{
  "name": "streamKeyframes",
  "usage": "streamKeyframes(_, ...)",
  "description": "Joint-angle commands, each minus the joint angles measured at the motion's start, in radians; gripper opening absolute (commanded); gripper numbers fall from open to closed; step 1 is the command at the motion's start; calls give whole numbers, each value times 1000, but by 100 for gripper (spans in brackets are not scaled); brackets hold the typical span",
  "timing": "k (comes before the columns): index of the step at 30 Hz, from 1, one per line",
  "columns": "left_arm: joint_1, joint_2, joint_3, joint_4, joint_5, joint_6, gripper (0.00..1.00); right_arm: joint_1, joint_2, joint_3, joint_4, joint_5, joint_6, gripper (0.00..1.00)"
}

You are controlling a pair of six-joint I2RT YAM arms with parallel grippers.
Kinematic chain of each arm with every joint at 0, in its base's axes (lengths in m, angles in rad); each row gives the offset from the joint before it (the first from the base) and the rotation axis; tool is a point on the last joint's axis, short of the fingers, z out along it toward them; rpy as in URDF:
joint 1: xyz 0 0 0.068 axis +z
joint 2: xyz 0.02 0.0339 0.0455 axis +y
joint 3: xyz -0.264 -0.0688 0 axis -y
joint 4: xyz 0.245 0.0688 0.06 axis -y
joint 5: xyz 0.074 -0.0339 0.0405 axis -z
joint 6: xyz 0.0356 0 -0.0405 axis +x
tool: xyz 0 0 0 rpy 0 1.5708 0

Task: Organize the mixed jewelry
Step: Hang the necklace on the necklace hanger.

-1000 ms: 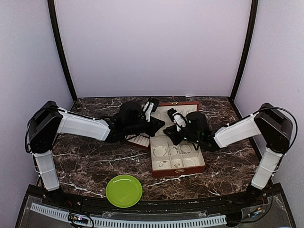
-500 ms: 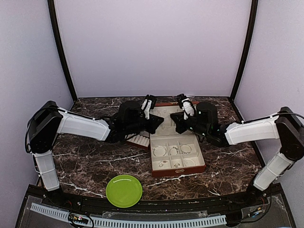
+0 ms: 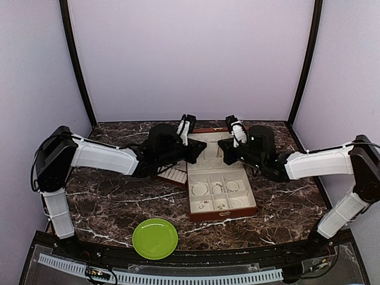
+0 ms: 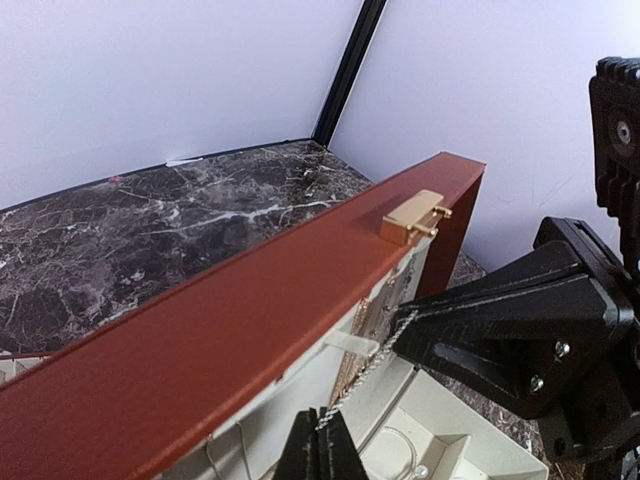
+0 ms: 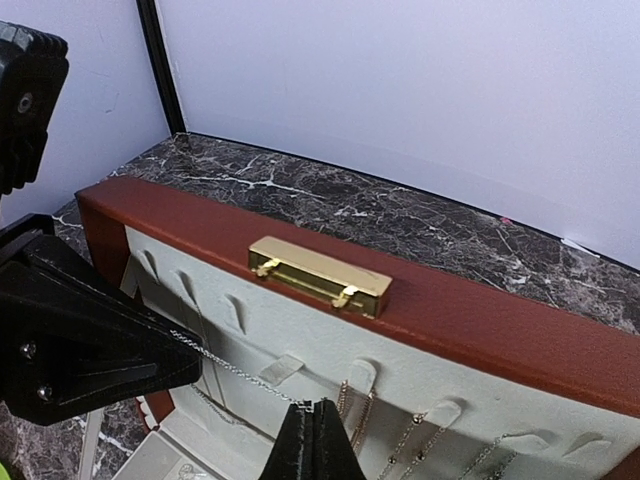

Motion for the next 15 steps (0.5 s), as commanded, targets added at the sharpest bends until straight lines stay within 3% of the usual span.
streamKeyframes(1, -5, 5, 37, 27, -52, -26, 0, -13, -18, 27, 18, 27, 12, 0)
streamKeyframes(15, -5, 26, 62, -13, -84, -53, 0, -28, 54, 116, -34, 20, 36, 0)
